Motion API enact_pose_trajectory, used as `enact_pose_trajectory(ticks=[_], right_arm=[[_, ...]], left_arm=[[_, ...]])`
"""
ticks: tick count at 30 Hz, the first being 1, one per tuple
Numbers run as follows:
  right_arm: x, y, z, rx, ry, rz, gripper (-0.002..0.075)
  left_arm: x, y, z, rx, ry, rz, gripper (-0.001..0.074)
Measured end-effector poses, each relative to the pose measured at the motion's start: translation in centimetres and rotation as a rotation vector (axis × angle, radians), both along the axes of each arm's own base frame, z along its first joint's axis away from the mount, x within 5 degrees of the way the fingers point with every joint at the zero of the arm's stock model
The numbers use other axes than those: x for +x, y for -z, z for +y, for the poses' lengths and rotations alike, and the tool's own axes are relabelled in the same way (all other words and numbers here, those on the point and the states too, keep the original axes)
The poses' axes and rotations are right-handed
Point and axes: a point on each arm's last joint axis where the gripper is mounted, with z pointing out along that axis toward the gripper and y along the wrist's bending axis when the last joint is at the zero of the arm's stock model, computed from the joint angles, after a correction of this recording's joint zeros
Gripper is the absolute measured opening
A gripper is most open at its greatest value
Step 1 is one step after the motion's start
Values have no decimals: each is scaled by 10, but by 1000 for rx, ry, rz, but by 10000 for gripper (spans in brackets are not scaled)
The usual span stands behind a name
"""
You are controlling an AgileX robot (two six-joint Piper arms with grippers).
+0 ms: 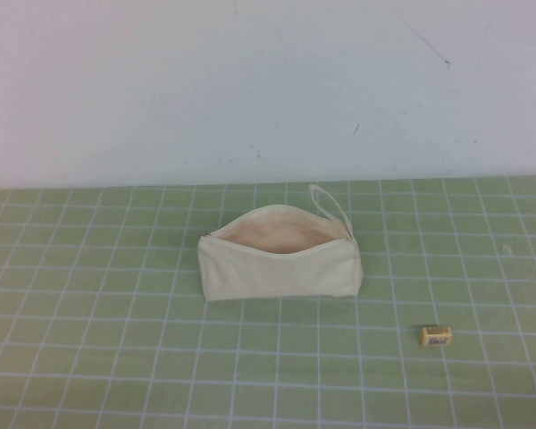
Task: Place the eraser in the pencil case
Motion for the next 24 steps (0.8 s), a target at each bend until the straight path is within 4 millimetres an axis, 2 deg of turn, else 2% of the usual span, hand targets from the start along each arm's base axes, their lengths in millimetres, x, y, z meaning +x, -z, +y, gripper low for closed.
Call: enact_pose_trajectory(ticks=[2, 5, 12, 15, 16, 18, 24], right_arm=[[-2, -6, 2, -57, -33, -14, -1], [-5, -29, 4, -175, -90, -32, -1], [4, -90, 4, -535, -246, 144, -1], [18, -118, 0, -690, -313, 238, -1], [31, -136, -2, -771, -353, 307, -1], [47, -153, -5, -827, -382, 375, -1], [98, -167, -3, -883, -543, 568, -1]], left_arm=[[0, 0, 0, 0, 0, 0, -4], [0, 0, 0, 0, 0, 0, -4], [0, 0, 0, 0, 0, 0, -4], [0, 0, 0, 0, 0, 0, -4], [0, 0, 0, 0, 0, 0, -4], [0, 0, 0, 0, 0, 0, -4], [0, 0, 0, 0, 0, 0, -4]])
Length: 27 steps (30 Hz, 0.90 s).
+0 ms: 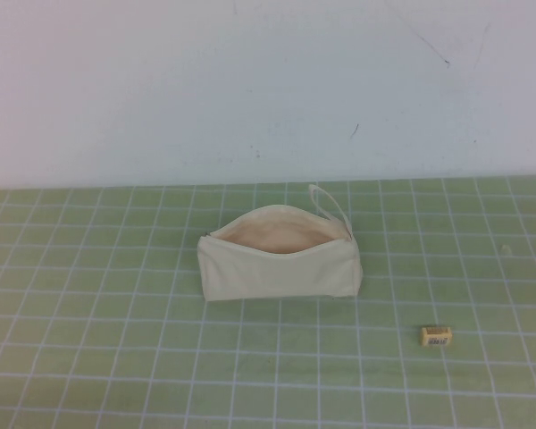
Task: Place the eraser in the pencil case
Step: Pick up the eraser from the table
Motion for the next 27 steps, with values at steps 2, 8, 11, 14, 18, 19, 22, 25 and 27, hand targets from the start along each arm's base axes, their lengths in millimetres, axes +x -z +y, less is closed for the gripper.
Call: enact_pose_trajectory(ticks=[2, 8, 11, 14, 18, 19, 22, 25, 27], right_arm=[[16, 1, 6, -8, -43, 60, -1], [59, 12, 42, -69, -151, 183, -1], [75, 20, 62, -168, -147, 220, -1], [89, 29, 84, -268, -145, 242, -1], [98, 41, 120, -352, -225, 243, -1], [100, 45, 127, -362, -242, 249, -1], [106, 61, 143, -381, -254, 292, -1], [114, 76, 148, -373, -159, 325, -1], [119, 85, 150, -361, -90, 337, 9]], left_arm=[[0, 0, 0, 0, 0, 0, -4], [0, 0, 0, 0, 0, 0, -4], [0, 0, 0, 0, 0, 0, -4], [0, 0, 0, 0, 0, 0, -4], [0, 0, 0, 0, 0, 0, -4], [0, 0, 0, 0, 0, 0, -4], [0, 0, 0, 0, 0, 0, -4], [0, 0, 0, 0, 0, 0, -4], [0, 0, 0, 0, 0, 0, -4]])
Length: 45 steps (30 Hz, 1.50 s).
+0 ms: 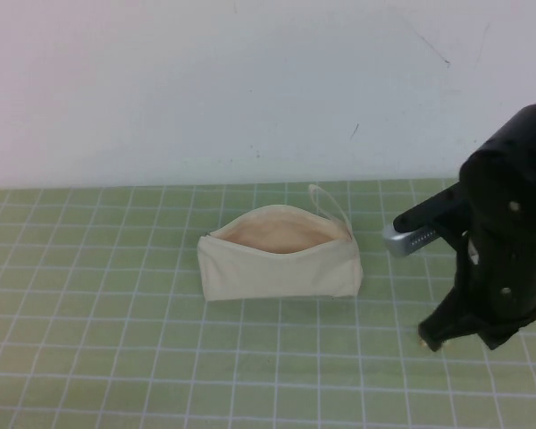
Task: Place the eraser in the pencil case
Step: Pick up the eraser from the table
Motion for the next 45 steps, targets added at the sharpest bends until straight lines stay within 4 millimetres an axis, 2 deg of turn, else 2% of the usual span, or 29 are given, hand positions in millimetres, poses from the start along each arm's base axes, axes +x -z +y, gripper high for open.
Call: enact_pose_trajectory(ticks=[3, 9, 12, 18, 27, 41, 43, 45], right_arm=[[8, 13, 3, 59, 84, 19, 73], [31, 31, 2, 217, 214, -1, 321], [39, 39, 2, 222, 258, -36, 379], [51, 64, 0, 153, 320, -53, 400], [65, 101, 6, 156, 339, -51, 402], [79, 115, -7, 180, 405, -69, 401], [79, 115, -5, 193, 398, -58, 383], [78, 116, -4, 206, 377, -43, 330]], left_arm=[[0, 0, 0, 0, 0, 0, -4], [0, 0, 0, 0, 0, 0, -4], [0, 0, 0, 0, 0, 0, -4], [0, 0, 0, 0, 0, 0, -4], [0, 0, 0, 0, 0, 0, -4], [0, 0, 0, 0, 0, 0, -4], [0, 0, 0, 0, 0, 0, -4], [0, 0, 0, 0, 0, 0, -4]])
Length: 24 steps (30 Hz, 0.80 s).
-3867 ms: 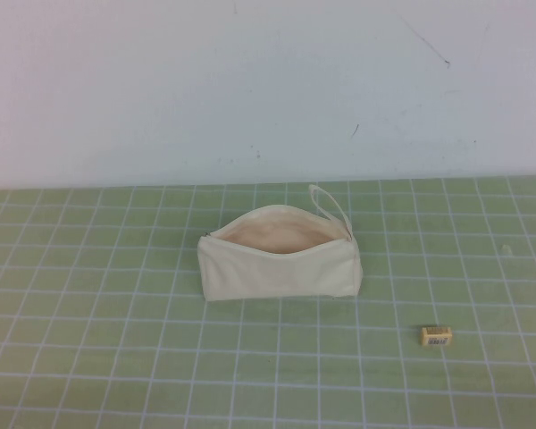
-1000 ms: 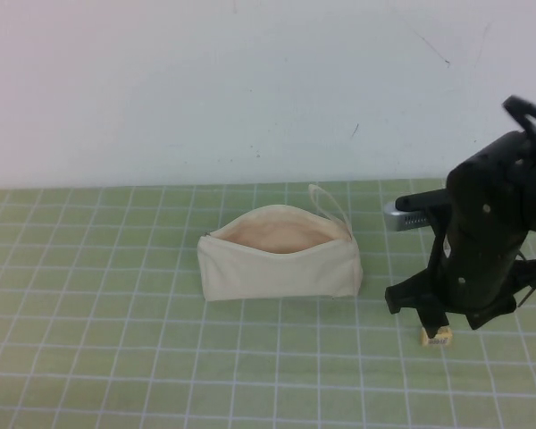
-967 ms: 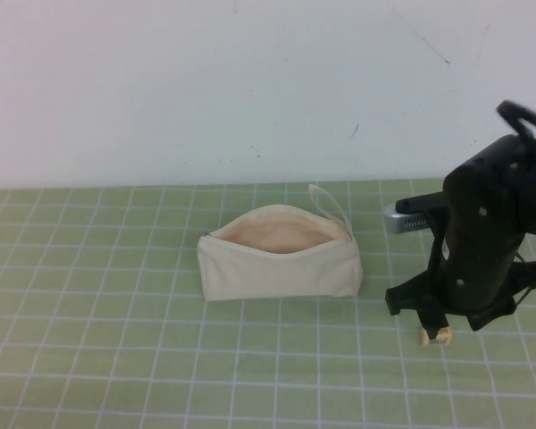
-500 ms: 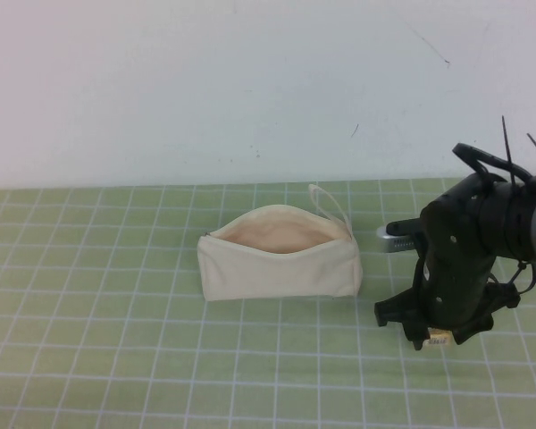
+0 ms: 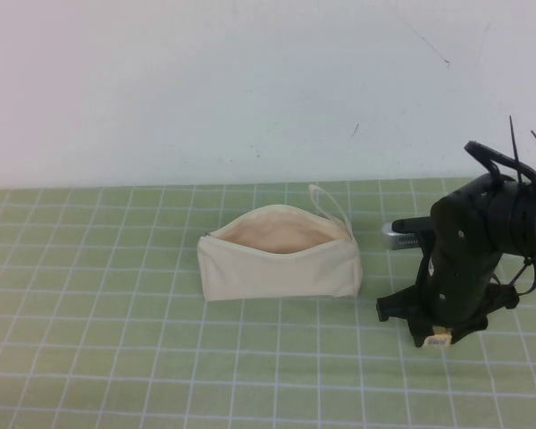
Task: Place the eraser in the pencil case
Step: Pick up the eraser from the table, then place the eraser on the pencil case
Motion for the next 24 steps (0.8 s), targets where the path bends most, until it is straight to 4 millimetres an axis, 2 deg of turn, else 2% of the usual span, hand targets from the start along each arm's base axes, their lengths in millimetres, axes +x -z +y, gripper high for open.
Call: enact_pose_trajectory(ticks=[1, 4, 7, 9, 14, 18, 21, 24], right_arm=[[0, 0, 1, 5, -8, 4, 310], [-1, 0, 2, 16, -27, 12, 311], [-2, -8, 2, 31, -35, -4, 311], [-2, -25, 2, 46, -45, -43, 311], [-1, -94, 6, 143, -122, -223, 311], [1, -139, 29, 281, -265, -374, 311], [7, -154, 51, 347, -332, -446, 311], [21, -149, 67, 371, -346, -458, 311]], left_arm=[[0, 0, 0, 0, 0, 0, -4], [0, 0, 0, 0, 0, 0, -4], [0, 0, 0, 0, 0, 0, -4], [0, 0, 0, 0, 0, 0, -4], [0, 0, 0, 0, 0, 0, -4], [0, 0, 0, 0, 0, 0, -4], [0, 0, 0, 0, 0, 0, -4], [0, 0, 0, 0, 0, 0, -4]])
